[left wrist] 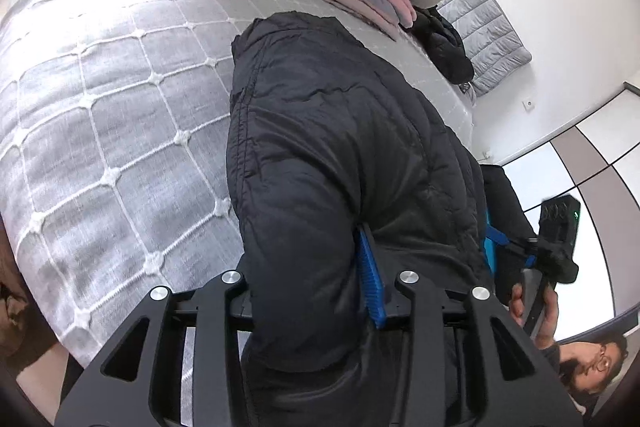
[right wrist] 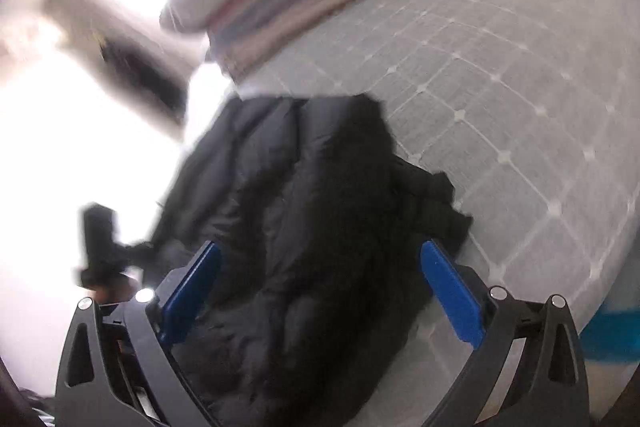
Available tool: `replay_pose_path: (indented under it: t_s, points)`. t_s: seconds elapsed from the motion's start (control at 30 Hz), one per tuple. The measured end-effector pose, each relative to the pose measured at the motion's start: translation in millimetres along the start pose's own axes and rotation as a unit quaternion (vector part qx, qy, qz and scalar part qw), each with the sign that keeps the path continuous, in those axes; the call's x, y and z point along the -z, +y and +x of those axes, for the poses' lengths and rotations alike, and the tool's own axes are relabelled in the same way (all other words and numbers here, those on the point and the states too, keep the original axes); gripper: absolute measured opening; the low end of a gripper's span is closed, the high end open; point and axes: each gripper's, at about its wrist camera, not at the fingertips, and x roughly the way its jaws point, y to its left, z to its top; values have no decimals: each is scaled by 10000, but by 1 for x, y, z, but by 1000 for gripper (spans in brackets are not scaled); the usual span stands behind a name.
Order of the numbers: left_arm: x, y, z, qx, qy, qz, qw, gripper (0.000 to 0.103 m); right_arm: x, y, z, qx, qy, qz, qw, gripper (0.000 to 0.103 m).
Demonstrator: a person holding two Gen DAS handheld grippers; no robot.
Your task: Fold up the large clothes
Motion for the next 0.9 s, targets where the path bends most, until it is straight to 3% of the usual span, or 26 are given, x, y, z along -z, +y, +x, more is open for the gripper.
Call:
replay_pose_path:
  t_s: [0.03, 0.07, 0.1, 0.2, 0.3, 0.33, 0.4, 0.53, 0.6, 0.67, 0.73, 0.9]
  points:
    - [2, 2, 0, -1, 13, 23, 10000, 40, -4, -2, 21, 656, 309, -201, 9972, 96]
    - [4, 3, 1, 59, 53, 59, 10000, 43, -5, -2, 36, 980, 489, -305, 9935, 96]
    - [8, 6, -1, 108, 58, 80, 9999, 44, -2, -11, 55, 976, 700, -203, 9926, 96]
    - [7, 18, -12, 364, -122, -51, 9993, 44, 4, -36, 63, 595, 684, 378, 9952, 96]
    - [3, 39, -31, 646, -447, -383, 9962, 45, 17, -60, 41, -251, 328, 1083, 9933, 96]
    - [1, 45, -38, 684, -564, -426, 9952, 50, 25, -75, 34, -797, 204, 1507, 9852, 96]
    - [-8, 47, -49, 713, -776, -403, 9936, 56, 34, -96, 32, -1306, 153, 2017, 9706, 96]
    - [-29, 56, -35, 828, -526, -566, 9936, 67, 46, -117, 53, -2184, 445, 2714, 9363, 96]
    - [-36, 66, -24, 776, -408, -753, 9933, 67, 43, -109, 59, -2373, 506, 2640, 9335, 96]
    - [-41, 71, -13, 682, -232, -808, 9941, 68, 40, -104, 67, -2758, 522, 2686, 9215, 96]
    - [-46, 74, -2, 652, -111, -837, 9943, 68, 34, -103, 75, -2836, 518, 2783, 9162, 96]
    - [-54, 85, 21, 730, 325, -1002, 9918, 73, 16, -94, 94, -2552, 616, 2649, 9279, 96]
